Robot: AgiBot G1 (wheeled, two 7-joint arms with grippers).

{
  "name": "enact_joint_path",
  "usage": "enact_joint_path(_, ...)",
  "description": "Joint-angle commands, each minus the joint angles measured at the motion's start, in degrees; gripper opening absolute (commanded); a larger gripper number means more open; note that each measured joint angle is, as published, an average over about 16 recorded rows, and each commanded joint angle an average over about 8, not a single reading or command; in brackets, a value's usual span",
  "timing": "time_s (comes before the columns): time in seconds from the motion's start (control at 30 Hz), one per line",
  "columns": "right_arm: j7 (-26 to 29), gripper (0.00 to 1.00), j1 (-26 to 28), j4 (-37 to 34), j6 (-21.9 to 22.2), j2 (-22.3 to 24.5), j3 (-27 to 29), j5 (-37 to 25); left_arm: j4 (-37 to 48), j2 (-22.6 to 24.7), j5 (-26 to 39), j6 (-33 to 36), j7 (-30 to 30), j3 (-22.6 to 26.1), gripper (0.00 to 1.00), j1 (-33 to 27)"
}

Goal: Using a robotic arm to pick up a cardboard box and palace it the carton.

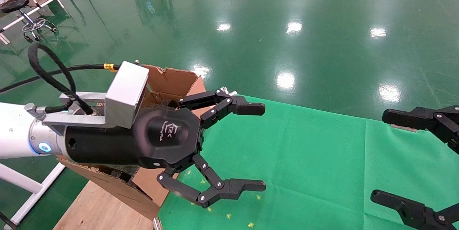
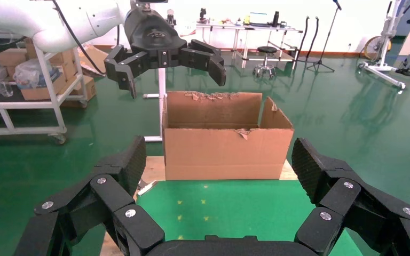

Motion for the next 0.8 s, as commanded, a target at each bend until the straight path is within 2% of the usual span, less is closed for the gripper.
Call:
enact_joint_path(0.03, 0.00, 1.00, 0.00, 0.00, 0.00, 0.00, 0.00, 0.00, 0.09, 0.02, 0.11, -0.06, -0.02, 0.03, 1.00, -0.06)
enact_joint_path(0.8, 0.00, 1.00, 0.00, 0.00, 0.00, 0.00, 0.00, 0.00, 0.40, 0.09, 0.47, -0.25, -0.10, 0.15, 1.00, -0.26)
